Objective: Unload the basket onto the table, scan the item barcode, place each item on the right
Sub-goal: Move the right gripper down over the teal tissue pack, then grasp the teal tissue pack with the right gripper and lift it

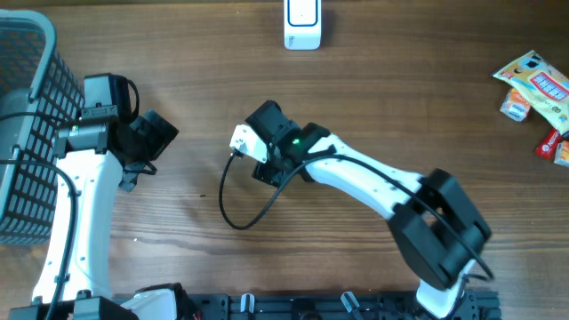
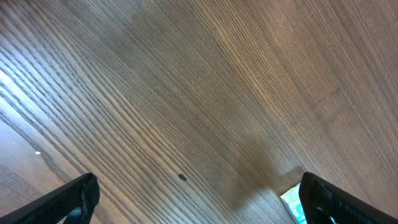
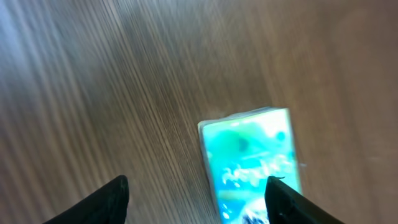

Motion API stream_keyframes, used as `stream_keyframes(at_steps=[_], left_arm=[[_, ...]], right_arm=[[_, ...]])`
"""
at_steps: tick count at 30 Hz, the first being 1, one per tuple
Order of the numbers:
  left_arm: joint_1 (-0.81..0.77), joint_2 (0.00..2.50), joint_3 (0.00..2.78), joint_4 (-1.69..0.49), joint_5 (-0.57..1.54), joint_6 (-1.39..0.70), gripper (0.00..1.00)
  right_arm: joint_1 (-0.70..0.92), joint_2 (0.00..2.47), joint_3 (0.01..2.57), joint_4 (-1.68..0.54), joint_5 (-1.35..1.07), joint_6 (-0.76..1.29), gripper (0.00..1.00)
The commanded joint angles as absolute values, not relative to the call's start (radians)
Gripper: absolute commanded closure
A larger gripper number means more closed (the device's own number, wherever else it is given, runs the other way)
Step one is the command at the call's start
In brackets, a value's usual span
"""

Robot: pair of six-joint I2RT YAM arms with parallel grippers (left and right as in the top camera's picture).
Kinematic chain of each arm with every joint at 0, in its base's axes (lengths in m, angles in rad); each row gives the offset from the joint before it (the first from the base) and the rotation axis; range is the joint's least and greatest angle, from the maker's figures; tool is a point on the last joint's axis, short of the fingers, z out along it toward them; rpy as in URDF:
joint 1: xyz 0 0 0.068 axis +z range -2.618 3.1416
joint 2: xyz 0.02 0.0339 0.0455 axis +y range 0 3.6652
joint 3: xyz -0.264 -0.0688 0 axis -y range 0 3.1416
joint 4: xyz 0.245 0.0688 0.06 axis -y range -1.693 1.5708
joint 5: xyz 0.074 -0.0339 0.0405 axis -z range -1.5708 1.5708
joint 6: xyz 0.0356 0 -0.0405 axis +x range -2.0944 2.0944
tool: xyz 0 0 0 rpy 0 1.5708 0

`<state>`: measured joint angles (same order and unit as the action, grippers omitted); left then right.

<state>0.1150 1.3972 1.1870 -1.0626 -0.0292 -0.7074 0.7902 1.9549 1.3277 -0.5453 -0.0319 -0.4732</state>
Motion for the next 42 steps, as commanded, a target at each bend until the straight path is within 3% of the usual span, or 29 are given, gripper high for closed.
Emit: stream_keyframes(at_steps=[1,11,16,20,25,31,42], left_arm=[[0.117,1.404,1.205,-1.063,-0.043,-0.687,0.0],[0.117,1.404,1.205,-1.055,-0.043,-0.687,0.0],[0.117,1.404,1.205,-1.055,-0.043,-0.687,0.0],[0.117,1.404,1.205,-1.055,-0.043,-0.687,0.0],[0.117,1.404,1.205,-1.055,-0.043,-0.687,0.0],[0.117,1.404,1.205,-1.055,-0.043,-0.687,0.0],[0.117,1.404,1.205,-1.055,-0.043,-0.687,0.0]], right_arm=[[0.787,2.017,1.315,-0.537,-0.007,-0.494,0.34],[0.787,2.067,1.315,-0.497,0.089,-0.498,0.41],[0.786,2.102,1.315,-0.47,0.182,-0.498,0.52],[0.786,2.109,1.315,-0.439,0.228,-0.494,0.66],[0.786,2.108,1.315,-0.424,0.318,-0.494,0.96],[0.786,2.088,1.325,-0.446,0.311,-0.408,0.96],[0.78,1.874,1.375,-0.523,0.033,-0.254,0.96]])
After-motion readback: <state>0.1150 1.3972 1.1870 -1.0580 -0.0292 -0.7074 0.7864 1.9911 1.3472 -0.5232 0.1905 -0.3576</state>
